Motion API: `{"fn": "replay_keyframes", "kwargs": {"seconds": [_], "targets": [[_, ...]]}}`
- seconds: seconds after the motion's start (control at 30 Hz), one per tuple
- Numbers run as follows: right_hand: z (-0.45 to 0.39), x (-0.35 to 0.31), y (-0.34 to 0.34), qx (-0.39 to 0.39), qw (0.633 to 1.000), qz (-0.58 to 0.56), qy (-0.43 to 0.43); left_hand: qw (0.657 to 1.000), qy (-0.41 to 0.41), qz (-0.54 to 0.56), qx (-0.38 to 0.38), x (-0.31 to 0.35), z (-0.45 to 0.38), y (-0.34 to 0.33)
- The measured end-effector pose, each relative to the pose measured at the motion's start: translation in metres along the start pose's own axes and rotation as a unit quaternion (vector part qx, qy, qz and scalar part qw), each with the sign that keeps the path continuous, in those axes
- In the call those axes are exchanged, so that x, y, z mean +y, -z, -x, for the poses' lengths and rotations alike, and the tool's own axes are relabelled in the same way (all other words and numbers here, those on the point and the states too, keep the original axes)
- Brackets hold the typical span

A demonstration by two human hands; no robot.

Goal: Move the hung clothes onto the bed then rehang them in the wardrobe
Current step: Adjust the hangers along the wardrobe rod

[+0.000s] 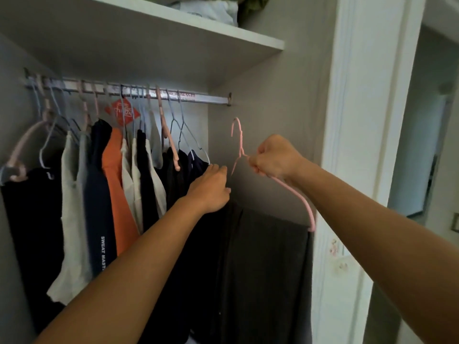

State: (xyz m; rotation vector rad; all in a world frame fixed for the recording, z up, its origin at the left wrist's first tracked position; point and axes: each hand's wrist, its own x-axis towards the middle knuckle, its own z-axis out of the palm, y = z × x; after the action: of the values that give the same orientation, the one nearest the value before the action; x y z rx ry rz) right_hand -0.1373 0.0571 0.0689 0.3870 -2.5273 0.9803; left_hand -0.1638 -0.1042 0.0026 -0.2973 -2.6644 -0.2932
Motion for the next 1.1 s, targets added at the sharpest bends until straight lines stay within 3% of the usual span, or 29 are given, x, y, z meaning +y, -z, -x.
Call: {"fn": "replay_keyframes", "kwargs": {"seconds": [0.1, 0.3, 0.5, 0.77, 0.97, 1.1], "targets": [[-0.034, -0.009, -0.006, -0.005, 1.0, 0.015, -0.002, 1.0, -0.007, -0.017, 0.017, -0.009, -0.003, -0.001], [-0.098, -0.02, -0.025, -0.01, 0.999, 0.013, 0.035, 0.985, -0.027, -0.072, 0.154, -0.02, -0.007, 0.001], [-0.156, -0.039, -0.034, -0.003, 0.996, -0.032, 0.082, 0.964, -0.03, -0.15, 0.217, -0.023, -0.03, 0.019], [-0.226, -0.068, -0.053, 0.035, 0.991, -0.042, 0.123, 0.944, 0.005, -0.252, 0.213, -0.028, -0.063, 0.031], [-0.26, -0.076, -0.072, 0.018, 0.989, -0.059, 0.135, 0.937, 0.005, -0.252, 0.24, -0.032, -0.074, 0.025], [-0.271, -0.073, -0.085, 0.009, 0.989, -0.077, 0.124, 0.951, 0.023, -0.211, 0.226, -0.033, -0.08, 0.029]]}}
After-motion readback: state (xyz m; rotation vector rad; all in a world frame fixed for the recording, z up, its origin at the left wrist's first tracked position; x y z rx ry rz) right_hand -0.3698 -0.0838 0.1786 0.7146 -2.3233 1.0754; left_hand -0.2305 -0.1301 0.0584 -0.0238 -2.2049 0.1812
